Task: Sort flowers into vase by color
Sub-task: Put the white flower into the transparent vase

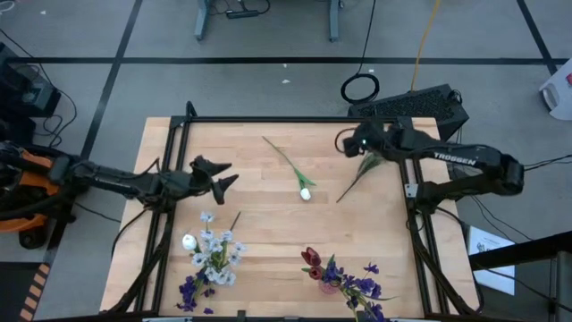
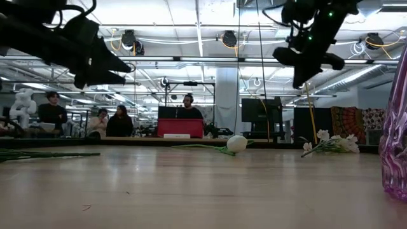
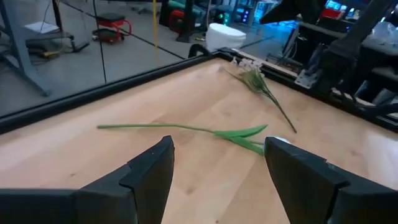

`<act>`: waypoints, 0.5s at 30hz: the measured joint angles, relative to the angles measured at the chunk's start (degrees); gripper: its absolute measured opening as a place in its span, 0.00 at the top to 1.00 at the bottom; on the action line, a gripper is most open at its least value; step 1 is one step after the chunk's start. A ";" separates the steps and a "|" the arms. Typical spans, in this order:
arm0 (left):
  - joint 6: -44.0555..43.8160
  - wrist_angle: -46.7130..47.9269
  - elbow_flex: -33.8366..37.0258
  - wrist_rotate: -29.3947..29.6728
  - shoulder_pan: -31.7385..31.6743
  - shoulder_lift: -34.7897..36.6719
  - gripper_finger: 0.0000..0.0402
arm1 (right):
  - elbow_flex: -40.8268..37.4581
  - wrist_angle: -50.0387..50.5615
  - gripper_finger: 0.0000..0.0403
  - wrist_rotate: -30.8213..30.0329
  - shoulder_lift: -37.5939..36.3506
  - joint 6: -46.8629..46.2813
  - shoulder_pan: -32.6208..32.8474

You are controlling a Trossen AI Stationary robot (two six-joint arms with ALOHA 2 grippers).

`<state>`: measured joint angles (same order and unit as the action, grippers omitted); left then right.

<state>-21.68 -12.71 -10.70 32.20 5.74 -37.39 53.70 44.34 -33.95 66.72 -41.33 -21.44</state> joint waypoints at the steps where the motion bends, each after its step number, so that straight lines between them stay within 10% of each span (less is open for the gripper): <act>1: -0.03 0.03 0.00 -0.97 -1.06 0.00 0.37 | 0.12 1.57 0.98 0.50 -0.02 -0.99 -1.43; 15: 7.71 -6.19 0.00 -20.23 -10.21 0.00 0.37 | -4.95 14.25 0.78 10.05 0.02 -19.11 -7.22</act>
<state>-13.97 -18.89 -10.70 11.97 -4.47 -37.39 48.76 58.58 -23.90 66.74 -60.43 -28.66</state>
